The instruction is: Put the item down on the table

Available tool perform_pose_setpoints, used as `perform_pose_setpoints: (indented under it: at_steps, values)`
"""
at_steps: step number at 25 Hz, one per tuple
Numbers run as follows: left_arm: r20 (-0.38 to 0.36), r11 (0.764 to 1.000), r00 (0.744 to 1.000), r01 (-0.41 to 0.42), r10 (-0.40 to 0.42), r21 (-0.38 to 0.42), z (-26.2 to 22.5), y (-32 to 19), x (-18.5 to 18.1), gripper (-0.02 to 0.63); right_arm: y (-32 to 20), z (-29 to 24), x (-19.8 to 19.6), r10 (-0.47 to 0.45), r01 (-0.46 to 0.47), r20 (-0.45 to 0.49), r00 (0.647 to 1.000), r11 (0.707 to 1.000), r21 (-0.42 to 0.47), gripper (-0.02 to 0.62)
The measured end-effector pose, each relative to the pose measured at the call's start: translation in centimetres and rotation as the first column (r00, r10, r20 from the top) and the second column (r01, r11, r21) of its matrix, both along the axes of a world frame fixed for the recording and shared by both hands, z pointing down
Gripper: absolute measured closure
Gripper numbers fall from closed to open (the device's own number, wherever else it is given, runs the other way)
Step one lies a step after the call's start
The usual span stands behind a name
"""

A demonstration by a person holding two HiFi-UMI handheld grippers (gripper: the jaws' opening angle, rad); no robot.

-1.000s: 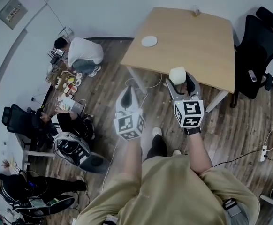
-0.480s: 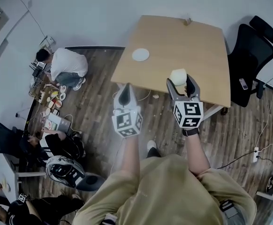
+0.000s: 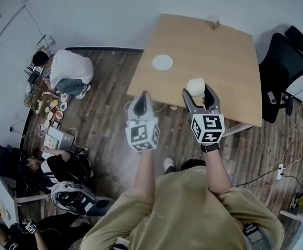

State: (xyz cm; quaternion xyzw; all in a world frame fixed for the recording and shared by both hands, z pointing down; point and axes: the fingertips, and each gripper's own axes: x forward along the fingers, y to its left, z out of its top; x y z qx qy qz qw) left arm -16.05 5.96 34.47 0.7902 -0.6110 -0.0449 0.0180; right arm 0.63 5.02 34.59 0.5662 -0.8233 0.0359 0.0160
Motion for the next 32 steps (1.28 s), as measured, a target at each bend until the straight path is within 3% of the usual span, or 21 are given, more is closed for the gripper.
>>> perform_pose_setpoints:
  at_steps: [10,20,26,32]
  values:
    - [-0.023,0.999,1.0,-0.007,0.006,-0.044,2.1,-5.6,-0.9,0.604,-6.1,1.7,-0.8,-0.004,0.004,-0.008,1.0,1.0,-0.029,0.279]
    - [0.02,0.999,0.999,0.038,-0.037,-0.032,0.6,-15.6,0.1,0.604,-16.8,1.7,-2.5,-0.13,0.134,0.079,0.988,0.99,-0.036,0.279]
    - [0.032,0.999,0.999,0.033,-0.032,-0.031,-0.6,-23.5,3.1,0.604,-25.2,0.1,-0.5,-0.158,0.161,0.122,0.98,0.987,-0.015,0.279]
    - [0.05,0.996,0.998,0.032,-0.027,-0.089,1.8,-28.1,6.3,0.604,-30.4,2.7,3.1,-0.149,0.16,0.141,0.979,0.984,-0.073,0.279]
